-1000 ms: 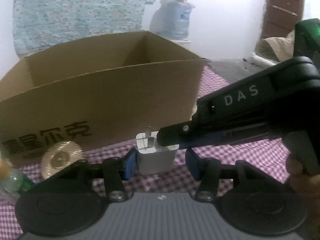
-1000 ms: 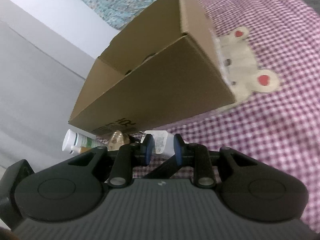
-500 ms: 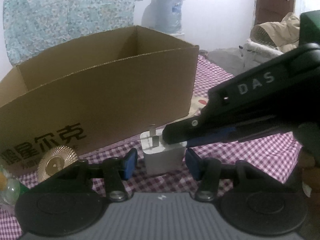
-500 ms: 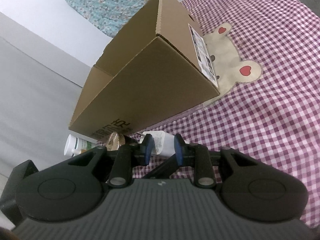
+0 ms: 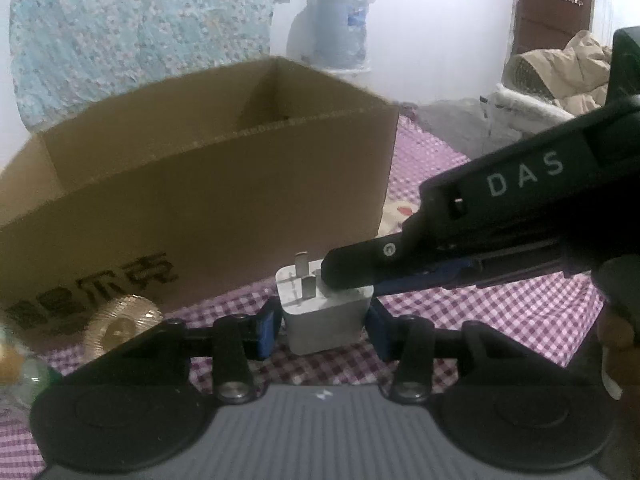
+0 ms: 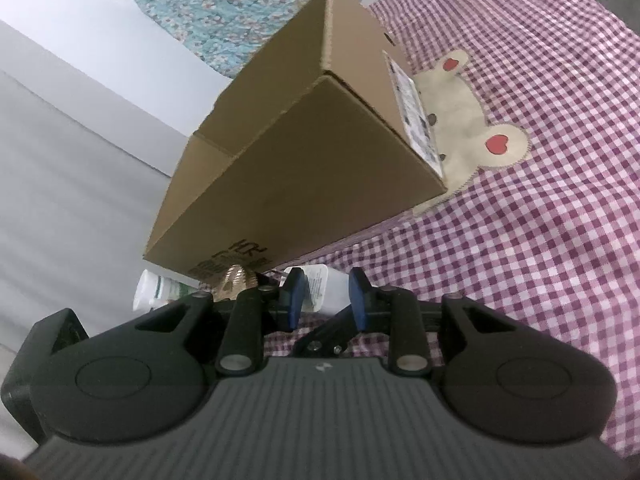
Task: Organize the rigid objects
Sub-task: 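Carry the white charger plug into the box and open the right gripper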
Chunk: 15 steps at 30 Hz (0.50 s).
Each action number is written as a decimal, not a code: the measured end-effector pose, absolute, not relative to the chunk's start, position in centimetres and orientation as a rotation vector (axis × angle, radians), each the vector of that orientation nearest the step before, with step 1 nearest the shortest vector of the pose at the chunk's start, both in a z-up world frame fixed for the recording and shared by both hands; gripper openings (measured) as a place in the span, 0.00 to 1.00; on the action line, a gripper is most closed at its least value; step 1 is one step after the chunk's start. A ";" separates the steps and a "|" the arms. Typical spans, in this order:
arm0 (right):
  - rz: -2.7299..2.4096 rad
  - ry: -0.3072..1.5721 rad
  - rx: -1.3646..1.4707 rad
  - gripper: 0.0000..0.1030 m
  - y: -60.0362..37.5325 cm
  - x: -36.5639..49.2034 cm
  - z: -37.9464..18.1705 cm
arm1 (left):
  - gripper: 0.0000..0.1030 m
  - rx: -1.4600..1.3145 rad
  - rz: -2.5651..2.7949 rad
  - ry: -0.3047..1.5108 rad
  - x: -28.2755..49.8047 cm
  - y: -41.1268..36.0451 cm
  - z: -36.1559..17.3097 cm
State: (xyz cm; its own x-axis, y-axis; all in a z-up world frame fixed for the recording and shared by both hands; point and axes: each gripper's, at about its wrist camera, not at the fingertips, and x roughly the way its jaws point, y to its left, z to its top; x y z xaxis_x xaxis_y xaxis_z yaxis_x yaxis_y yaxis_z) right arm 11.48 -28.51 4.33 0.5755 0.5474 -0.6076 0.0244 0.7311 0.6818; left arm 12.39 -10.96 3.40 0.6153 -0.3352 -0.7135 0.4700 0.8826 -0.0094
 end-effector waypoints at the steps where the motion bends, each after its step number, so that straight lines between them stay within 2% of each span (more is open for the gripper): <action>1: 0.344 0.911 0.696 0.24 -28.3 11.3 4.8 | 0.45 0.184 -0.464 0.770 12.2 -10.8 3.9; 8: 0.437 0.805 0.637 0.24 -26.4 11.4 9.8 | 0.45 0.189 -0.421 0.669 11.6 -8.9 9.3; 15: 0.527 0.732 0.531 0.24 -24.1 16.0 14.5 | 0.45 0.144 -0.371 0.637 15.8 -6.6 14.1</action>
State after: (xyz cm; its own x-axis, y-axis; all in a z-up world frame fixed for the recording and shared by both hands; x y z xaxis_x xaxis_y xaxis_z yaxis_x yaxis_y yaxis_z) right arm 16.02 -24.05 14.46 0.6293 0.6130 -0.4777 -0.2589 0.7449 0.6149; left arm 15.84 -6.64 14.07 0.7407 -0.2932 -0.6044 0.3805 0.9246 0.0177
